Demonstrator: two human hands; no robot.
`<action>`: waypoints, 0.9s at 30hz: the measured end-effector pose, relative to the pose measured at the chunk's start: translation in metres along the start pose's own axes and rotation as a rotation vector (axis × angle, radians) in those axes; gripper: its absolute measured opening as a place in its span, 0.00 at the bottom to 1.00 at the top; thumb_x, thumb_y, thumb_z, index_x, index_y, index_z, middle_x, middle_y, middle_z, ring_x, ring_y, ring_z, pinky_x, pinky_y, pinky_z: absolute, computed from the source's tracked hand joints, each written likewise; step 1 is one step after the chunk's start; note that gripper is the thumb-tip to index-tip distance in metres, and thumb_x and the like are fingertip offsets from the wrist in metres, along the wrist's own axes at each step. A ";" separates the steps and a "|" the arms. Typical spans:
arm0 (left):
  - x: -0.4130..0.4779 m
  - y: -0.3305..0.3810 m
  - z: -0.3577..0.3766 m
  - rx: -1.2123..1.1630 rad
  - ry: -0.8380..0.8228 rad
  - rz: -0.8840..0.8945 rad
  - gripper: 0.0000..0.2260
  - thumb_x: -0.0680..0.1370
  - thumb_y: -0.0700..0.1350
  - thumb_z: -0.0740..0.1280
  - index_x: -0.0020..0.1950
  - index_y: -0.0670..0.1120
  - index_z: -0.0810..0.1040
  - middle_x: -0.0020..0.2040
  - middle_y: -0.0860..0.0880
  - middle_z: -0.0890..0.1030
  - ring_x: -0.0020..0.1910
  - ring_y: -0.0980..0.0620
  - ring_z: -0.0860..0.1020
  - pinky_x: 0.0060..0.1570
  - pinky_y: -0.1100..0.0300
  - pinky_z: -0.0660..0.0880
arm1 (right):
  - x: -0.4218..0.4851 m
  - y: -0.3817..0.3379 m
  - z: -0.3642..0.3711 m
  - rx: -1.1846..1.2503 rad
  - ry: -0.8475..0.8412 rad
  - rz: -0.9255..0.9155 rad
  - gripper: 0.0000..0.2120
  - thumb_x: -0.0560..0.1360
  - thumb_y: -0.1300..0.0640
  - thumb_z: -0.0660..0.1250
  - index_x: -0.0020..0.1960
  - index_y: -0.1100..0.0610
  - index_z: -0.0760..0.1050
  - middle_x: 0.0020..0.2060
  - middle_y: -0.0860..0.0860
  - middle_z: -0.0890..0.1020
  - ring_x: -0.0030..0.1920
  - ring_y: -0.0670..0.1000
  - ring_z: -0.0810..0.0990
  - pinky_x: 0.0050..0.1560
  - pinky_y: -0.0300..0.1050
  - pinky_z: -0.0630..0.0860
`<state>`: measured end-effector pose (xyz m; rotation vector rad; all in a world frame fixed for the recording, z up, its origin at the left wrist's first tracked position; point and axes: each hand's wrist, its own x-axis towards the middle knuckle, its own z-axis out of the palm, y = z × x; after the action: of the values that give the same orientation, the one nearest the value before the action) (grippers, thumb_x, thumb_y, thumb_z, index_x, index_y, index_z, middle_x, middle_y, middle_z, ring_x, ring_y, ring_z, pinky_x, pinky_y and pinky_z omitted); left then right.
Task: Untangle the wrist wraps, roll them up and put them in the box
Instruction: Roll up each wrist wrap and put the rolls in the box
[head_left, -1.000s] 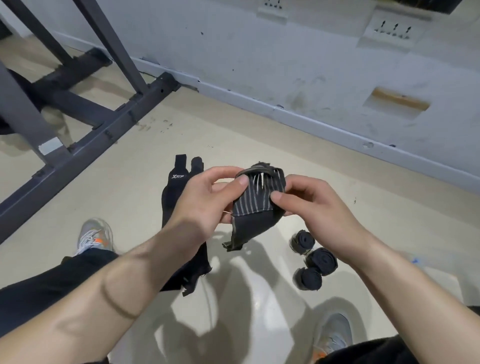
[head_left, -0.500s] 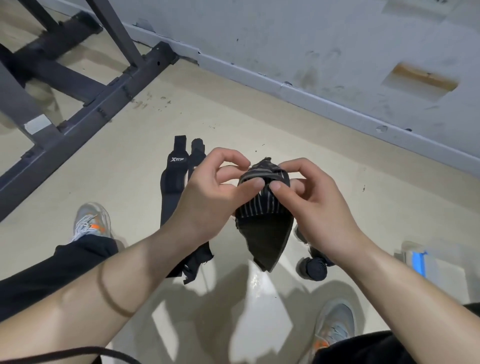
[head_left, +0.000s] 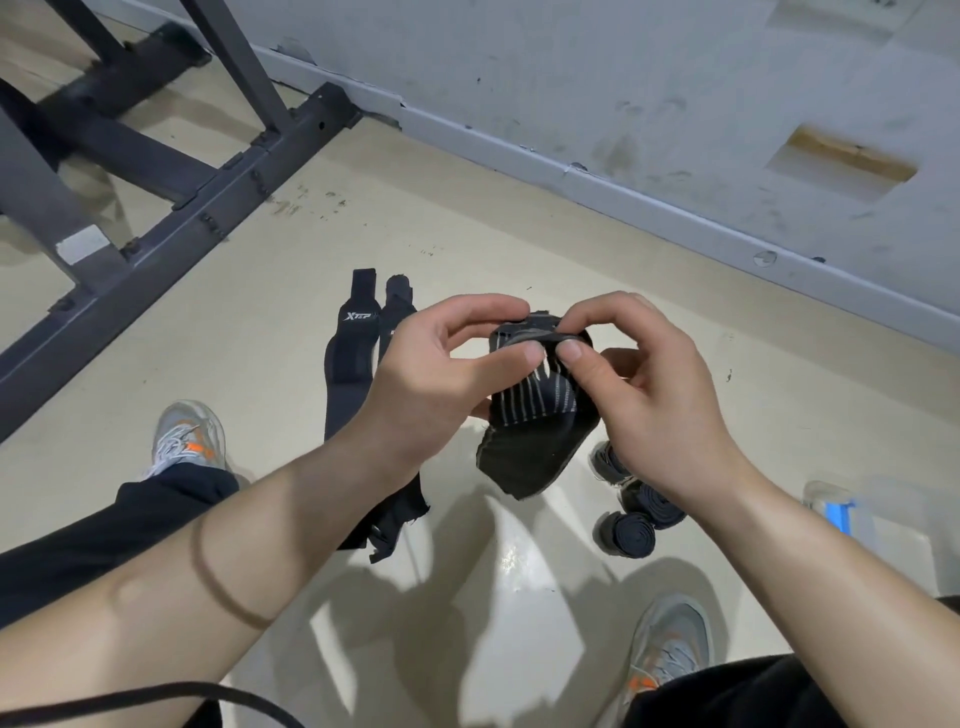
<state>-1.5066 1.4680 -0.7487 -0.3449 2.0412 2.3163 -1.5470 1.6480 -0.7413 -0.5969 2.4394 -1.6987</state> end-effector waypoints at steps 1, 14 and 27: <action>0.000 0.000 0.000 -0.002 0.004 0.005 0.19 0.68 0.45 0.77 0.58 0.49 0.82 0.56 0.46 0.84 0.45 0.48 0.84 0.39 0.52 0.82 | 0.001 0.000 0.000 0.001 -0.004 -0.001 0.11 0.80 0.60 0.68 0.48 0.43 0.77 0.47 0.46 0.78 0.34 0.45 0.76 0.36 0.33 0.67; -0.007 -0.003 0.008 0.496 0.263 0.251 0.12 0.74 0.42 0.76 0.55 0.53 0.82 0.44 0.58 0.83 0.33 0.59 0.81 0.38 0.69 0.76 | 0.004 -0.002 0.008 -0.078 0.130 0.055 0.11 0.74 0.61 0.74 0.51 0.48 0.78 0.42 0.42 0.80 0.29 0.51 0.76 0.35 0.47 0.76; 0.001 -0.010 0.009 0.604 0.185 0.337 0.11 0.74 0.37 0.72 0.50 0.51 0.76 0.34 0.55 0.72 0.31 0.56 0.71 0.35 0.63 0.69 | 0.004 0.001 0.010 -0.180 0.112 -0.011 0.11 0.72 0.66 0.69 0.46 0.50 0.79 0.43 0.45 0.80 0.36 0.51 0.78 0.39 0.44 0.76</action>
<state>-1.5068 1.4781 -0.7573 -0.1991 2.9432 1.7088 -1.5480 1.6380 -0.7458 -0.5495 2.6922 -1.5677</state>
